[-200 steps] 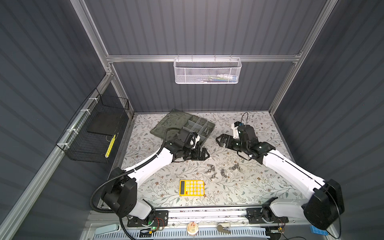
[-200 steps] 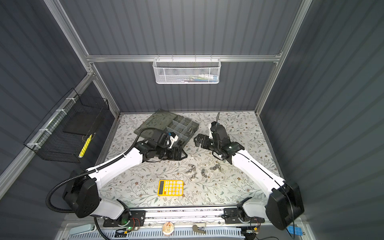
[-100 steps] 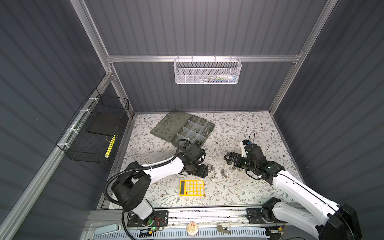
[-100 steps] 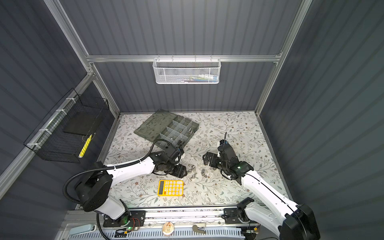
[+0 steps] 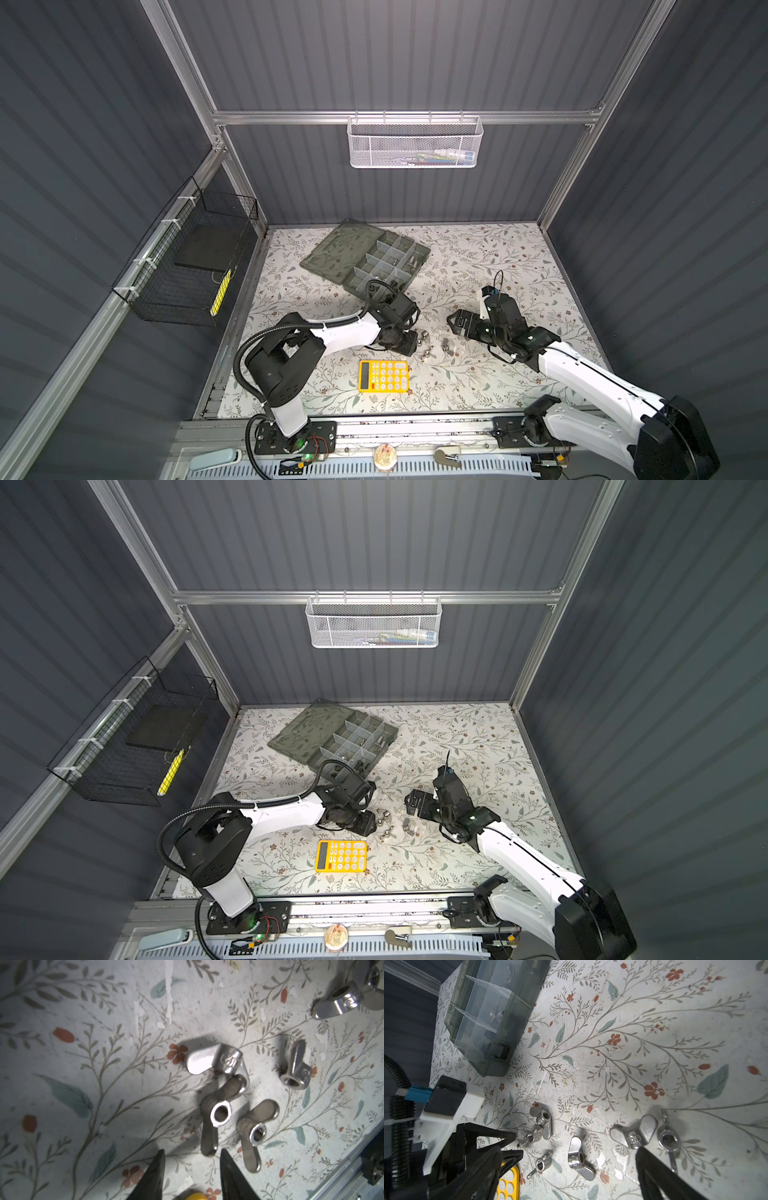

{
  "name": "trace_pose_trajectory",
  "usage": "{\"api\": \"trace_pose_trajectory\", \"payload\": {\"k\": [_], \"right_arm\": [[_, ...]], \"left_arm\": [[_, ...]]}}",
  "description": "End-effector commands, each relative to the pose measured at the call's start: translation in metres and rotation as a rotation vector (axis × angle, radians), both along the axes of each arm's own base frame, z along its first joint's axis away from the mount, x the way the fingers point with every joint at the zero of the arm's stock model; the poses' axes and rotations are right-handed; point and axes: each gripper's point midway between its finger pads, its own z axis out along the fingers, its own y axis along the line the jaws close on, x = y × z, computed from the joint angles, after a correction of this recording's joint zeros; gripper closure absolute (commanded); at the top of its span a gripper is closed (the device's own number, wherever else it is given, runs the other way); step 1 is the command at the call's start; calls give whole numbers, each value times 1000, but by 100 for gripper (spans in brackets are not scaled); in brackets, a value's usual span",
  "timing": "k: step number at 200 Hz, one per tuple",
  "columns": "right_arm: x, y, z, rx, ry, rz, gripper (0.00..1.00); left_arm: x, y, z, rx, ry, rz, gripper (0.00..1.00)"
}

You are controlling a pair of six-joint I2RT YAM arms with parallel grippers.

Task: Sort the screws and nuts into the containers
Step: 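Withdraw the right gripper while the left gripper lowers onto a silver wing nut, then close the left gripper on the wing nut and lift it over the organizer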

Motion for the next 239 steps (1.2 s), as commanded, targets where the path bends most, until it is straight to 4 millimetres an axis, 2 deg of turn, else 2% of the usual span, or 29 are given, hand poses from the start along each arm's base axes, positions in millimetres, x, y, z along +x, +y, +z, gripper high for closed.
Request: {"api": "trace_pose_trajectory", "payload": {"k": [1,45,75,106,110,120,137,182,239], "right_arm": [[3,3,-3,14,-2,1,1],[6,6,-6,-1,14,21,1],[6,7,-6,9,11,18,1],[7,7,-6,7,5,21,1],[7,7,-14,-8,28,22,1],[7,8,-13,-9,28,23,1],[9,9,-12,-7,23,27,1],[17,16,-2,-4,9,50,1],[38,31,30,24,-62,92,1]], "left_arm": [[4,-9,-2,9,-11,-33,62],[4,-7,-5,26,-17,-39,69],[3,-9,-5,13,-11,-34,81],[3,-11,-3,15,-8,-37,89],[4,-11,-2,13,-10,-38,91],[4,-12,-1,10,-8,-39,95],[4,-13,2,2,-6,-37,97],[6,-19,24,-39,-17,-29,100],[20,-33,66,-74,-63,-34,100]]}}
